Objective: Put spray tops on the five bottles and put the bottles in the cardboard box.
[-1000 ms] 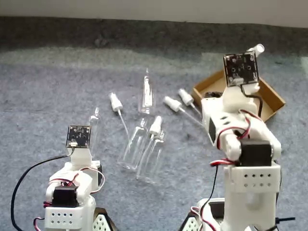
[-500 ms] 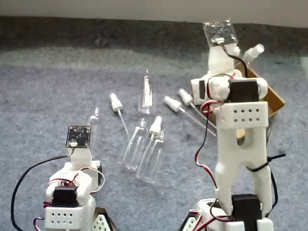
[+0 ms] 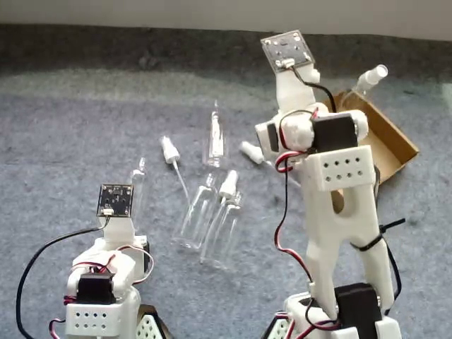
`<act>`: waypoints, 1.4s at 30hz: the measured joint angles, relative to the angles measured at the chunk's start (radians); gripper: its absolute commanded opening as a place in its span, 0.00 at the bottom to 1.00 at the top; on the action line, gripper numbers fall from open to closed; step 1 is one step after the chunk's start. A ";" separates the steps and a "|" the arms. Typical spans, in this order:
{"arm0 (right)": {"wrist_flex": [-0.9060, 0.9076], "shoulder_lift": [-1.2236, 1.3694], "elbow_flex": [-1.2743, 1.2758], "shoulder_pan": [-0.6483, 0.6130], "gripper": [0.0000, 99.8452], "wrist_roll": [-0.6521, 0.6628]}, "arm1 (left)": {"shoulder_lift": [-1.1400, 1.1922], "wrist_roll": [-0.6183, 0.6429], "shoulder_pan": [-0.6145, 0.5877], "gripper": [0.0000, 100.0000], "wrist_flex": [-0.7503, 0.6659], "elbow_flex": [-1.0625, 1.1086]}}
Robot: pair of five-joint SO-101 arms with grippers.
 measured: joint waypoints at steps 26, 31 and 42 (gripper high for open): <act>-0.270 -0.069 0.605 -0.034 0.21 -0.288 | 0.000 0.000 0.000 0.00 0.000 0.000; -0.242 -0.069 0.606 -0.169 0.21 -0.390 | 0.000 0.000 0.000 0.00 0.000 0.000; -0.204 -0.069 0.606 -0.368 0.21 -0.431 | 0.000 0.000 0.000 0.00 0.000 0.000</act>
